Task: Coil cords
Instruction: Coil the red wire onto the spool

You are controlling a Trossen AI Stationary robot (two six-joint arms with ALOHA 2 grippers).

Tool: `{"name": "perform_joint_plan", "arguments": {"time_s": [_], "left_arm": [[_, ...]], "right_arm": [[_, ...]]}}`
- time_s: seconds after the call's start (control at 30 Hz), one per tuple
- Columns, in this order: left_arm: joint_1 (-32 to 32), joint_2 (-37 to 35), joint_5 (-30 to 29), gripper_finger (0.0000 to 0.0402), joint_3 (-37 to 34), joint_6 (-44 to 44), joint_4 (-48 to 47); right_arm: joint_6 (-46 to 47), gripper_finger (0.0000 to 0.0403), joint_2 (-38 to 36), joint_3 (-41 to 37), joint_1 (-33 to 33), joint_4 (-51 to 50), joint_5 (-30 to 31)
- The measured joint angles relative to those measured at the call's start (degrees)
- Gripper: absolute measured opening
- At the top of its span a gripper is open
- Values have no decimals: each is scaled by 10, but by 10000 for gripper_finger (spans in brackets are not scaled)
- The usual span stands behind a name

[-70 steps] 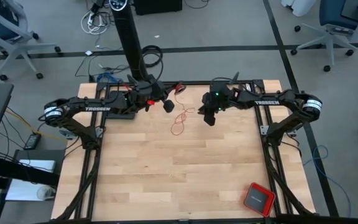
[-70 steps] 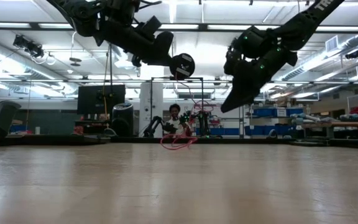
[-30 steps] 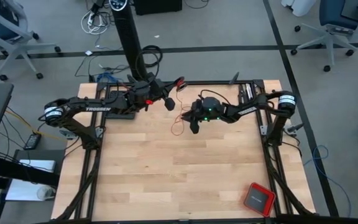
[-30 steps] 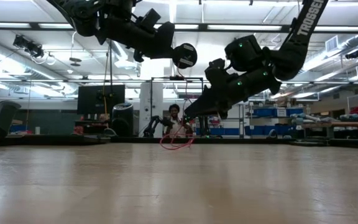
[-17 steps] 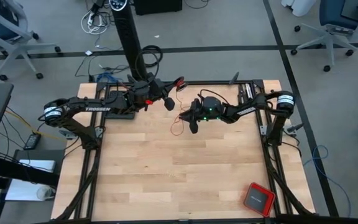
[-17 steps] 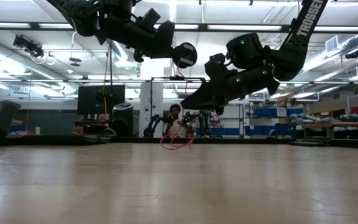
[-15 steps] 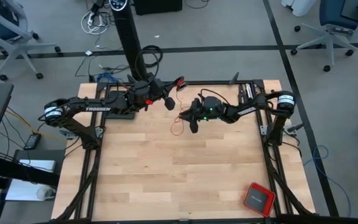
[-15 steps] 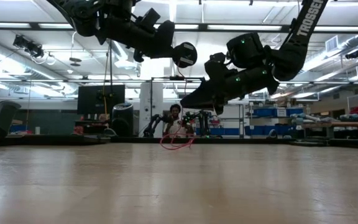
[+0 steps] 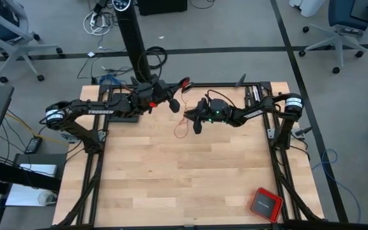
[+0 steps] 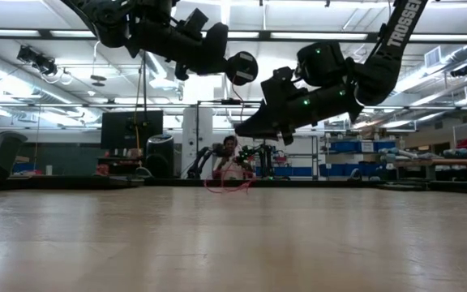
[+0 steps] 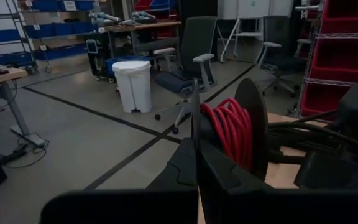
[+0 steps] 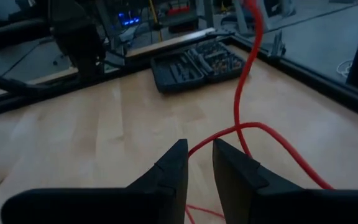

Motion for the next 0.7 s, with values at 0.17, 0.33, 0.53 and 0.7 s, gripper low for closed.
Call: {"name": "perform_joint_plan", "arguments": {"time_s": [0.17, 0.33, 0.53, 0.7], "left_arm": [[0, 0, 3, 0, 0, 0, 10], [0, 0, 3, 0, 0, 0, 9], [0, 0, 3, 0, 0, 1, 9], [0, 0, 3, 0, 0, 1, 6]], "right_arm": [[11, 73, 0, 0, 0, 20, 4], [25, 73, 0, 13, 5, 6, 20], [25, 66, 0, 20, 17, -41, 64], [24, 61, 0, 19, 23, -81, 30]]}}
